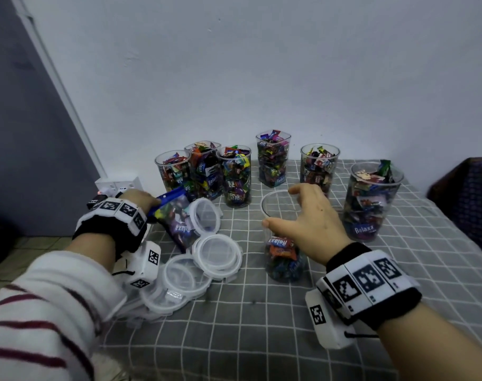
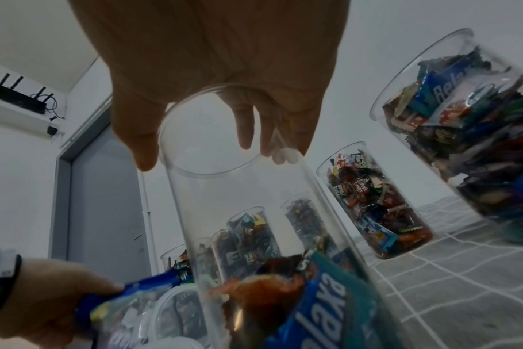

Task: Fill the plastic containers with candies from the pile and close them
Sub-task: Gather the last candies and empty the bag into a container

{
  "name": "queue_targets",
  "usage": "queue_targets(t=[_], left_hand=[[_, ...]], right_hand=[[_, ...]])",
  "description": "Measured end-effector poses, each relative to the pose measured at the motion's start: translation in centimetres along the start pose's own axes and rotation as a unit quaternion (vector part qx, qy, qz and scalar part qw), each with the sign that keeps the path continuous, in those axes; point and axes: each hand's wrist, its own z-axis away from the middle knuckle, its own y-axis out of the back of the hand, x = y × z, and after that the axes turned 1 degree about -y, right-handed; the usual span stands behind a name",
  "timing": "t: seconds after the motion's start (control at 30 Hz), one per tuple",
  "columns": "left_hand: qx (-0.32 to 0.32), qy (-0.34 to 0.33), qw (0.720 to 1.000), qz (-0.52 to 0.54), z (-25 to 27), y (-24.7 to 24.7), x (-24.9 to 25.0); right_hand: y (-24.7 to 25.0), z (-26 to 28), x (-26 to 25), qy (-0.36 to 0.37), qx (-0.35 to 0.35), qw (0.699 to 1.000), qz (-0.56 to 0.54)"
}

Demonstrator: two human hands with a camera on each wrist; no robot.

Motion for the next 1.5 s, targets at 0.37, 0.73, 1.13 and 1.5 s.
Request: queue_targets(t=[0.37,0.73,1.13,1.5], left_hand=[[0.1,-0.045,0.905,0.412,7.8,4.6,3.9],[-0.078,-0.118,0.857,0.495,17.9,-1.0,8.3],[-0.228,-0.102,0.825,0.507,19.8,-5.8,8.7],[-0.25,-0.085,0.821,0.505,19.1,-6.5,8.4]], right_hand=[[0.1,0.7,-0.6,0.002,0.028,0.997,0.068],[-2.4,4.1,-4.4,0.074,0.01,0.977,-0.2],[-2.5,4.8,-1.9,-0.156,-0.164,0.916,-0.331],[-2.2,5.5,-0.9,-0.137,-0.228,0.88,-0.394]])
